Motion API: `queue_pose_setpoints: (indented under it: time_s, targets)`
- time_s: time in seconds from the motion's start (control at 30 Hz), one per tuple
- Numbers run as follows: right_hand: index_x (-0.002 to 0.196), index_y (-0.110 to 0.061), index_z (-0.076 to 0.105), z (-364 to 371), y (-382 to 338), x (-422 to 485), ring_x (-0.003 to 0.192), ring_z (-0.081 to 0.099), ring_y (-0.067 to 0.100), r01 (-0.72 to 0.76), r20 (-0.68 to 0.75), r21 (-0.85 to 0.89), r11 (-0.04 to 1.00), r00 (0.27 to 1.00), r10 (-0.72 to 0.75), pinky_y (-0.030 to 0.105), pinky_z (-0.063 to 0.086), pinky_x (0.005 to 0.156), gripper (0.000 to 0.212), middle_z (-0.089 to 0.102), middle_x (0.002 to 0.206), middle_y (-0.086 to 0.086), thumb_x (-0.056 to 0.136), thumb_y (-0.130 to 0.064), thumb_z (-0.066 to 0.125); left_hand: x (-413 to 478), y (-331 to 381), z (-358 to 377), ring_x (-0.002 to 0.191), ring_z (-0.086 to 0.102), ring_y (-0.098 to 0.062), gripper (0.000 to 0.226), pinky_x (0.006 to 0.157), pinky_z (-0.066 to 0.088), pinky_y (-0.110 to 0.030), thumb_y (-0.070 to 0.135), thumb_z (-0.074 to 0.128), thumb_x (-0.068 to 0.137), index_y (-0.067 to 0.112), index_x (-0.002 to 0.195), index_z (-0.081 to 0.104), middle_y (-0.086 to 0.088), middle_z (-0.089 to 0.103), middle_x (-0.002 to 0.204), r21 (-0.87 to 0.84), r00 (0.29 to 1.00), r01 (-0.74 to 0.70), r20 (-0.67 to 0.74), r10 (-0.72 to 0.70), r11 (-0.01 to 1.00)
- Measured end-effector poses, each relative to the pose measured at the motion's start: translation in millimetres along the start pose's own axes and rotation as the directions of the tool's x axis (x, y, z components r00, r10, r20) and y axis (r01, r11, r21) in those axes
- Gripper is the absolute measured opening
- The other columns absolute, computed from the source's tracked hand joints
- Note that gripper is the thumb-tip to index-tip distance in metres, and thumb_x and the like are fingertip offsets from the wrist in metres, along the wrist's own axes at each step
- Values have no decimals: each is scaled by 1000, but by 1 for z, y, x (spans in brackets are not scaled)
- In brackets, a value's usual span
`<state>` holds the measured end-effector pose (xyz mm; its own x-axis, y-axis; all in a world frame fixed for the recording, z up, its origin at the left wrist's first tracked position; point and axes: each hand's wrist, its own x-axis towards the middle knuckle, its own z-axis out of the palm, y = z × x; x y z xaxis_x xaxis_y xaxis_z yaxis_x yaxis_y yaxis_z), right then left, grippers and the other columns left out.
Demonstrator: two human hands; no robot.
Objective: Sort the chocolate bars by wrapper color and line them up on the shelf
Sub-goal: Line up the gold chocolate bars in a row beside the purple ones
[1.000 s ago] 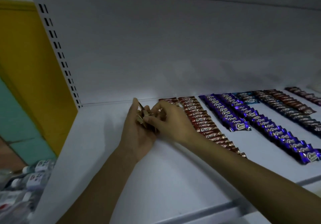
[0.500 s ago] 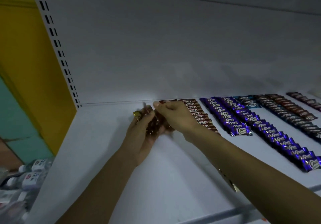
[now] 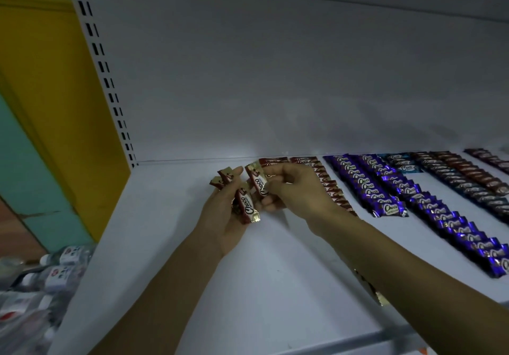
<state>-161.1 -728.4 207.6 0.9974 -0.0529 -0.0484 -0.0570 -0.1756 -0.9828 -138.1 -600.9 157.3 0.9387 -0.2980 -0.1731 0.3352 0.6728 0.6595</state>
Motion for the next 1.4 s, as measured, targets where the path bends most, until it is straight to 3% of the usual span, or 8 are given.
queue_pose_setpoints:
  time_s: [0.23,0.37,0.57,0.73,0.83,1.0,1.17,1.4]
  targets:
    - [78,-18,67,-31,-3,2,43,49,-1,75,-161,-201,977,981,-108,15,38,43,18,61,52,-10,89,-6,59,-4,1,5,50,54,-10,16,34,34,-14,14,49,98,12,109,60,-9,65,86,161,999,51,-3,-52,986]
    - [74,-14,66,-44,10,10,51,51,-3,69,-134,-509,858,978,-158,19,44,58,11,62,65,-5,84,-8,66,-4,0,7,40,36,-5,13,30,22,-13,14,47,99,13,103,60,0,53,69,175,1000,-1,-30,6,985]
    - [69,-7,68,-36,12,-6,39,55,7,146,209,-726,672,978,13,17,44,48,21,66,55,1,87,-17,63,-7,3,8,39,33,-5,8,28,20,-14,19,53,96,17,89,55,4,49,61,73,999,11,-32,-9,997]
    - [131,-34,55,-43,-2,3,83,49,10,508,521,-797,328,852,-52,27,42,72,49,53,97,-2,88,-8,55,-9,4,9,39,33,-5,6,28,19,-16,19,53,97,17,95,59,3,51,65,63,998,5,-66,-1,998]
    - [123,-31,63,-45,1,5,92,43,11,581,604,-764,280,797,-6,26,38,76,40,44,101,0,87,-14,64,-8,4,9,39,32,-5,9,28,19,-16,20,54,96,18,88,55,3,49,65,64,999,-7,-48,10,998]
    - [94,-23,69,-52,9,27,98,47,13,488,467,-838,242,873,-142,28,35,79,16,49,97,-5,80,-31,72,-6,5,8,39,31,-4,4,28,18,-14,20,54,95,18,91,53,5,49,62,50,998,-35,-50,38,998]
    - [101,-22,68,-47,18,63,104,53,20,276,220,-939,204,940,-260,33,36,90,18,61,108,0,86,-32,66,-7,3,8,39,31,-5,6,28,19,-14,21,53,95,16,98,55,5,50,61,76,998,-53,-23,55,996]
    - [99,-22,62,-47,20,88,107,48,20,262,218,-943,204,952,-215,34,29,91,16,61,108,-1,85,-30,65,-5,2,7,39,32,-5,10,28,20,-13,18,49,97,16,98,59,4,51,64,68,998,-65,-22,67,996]
